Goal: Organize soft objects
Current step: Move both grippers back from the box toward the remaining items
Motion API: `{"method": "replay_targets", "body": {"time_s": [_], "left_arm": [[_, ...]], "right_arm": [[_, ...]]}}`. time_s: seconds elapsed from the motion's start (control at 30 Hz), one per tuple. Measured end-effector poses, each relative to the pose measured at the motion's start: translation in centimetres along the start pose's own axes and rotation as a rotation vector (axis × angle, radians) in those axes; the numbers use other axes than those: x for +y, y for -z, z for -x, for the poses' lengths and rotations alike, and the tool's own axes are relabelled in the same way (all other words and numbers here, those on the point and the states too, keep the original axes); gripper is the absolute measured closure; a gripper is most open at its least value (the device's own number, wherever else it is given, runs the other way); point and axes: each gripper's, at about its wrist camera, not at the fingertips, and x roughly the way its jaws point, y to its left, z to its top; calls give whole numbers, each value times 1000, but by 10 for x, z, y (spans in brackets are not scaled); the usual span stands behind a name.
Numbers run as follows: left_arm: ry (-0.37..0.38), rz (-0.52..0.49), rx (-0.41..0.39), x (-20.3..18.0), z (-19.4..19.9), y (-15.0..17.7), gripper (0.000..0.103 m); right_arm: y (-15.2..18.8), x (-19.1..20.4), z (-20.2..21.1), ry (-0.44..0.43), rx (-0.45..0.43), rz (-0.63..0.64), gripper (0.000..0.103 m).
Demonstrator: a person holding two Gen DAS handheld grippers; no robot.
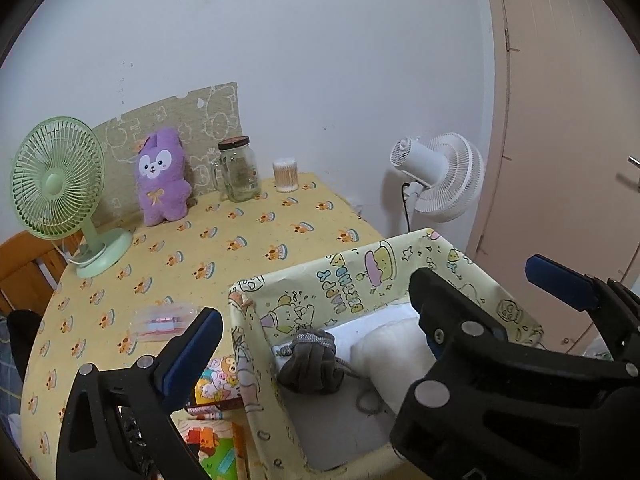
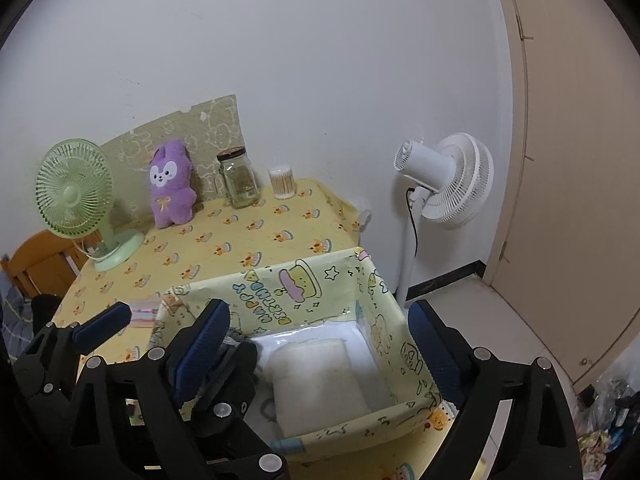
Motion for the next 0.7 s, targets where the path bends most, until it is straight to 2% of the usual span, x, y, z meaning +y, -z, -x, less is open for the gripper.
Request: {"method": "replay_targets", "body": {"time_s": [0.13,0.3,0.57,0.7], "left_arm": [[13,10,-14,3,11,2,0],[-46,12,-74,8,29,5,0],[-23,48,-68,25,46,10,0],[-50,63,-82,34,55,14,2]], "right_arm": [[0,4,12,1,-27,6,4],[1,13,26,1,-52,26,2],[2,31,45,-1,-68,42,2],[4,40,51,-8,-66,51,2]]}}
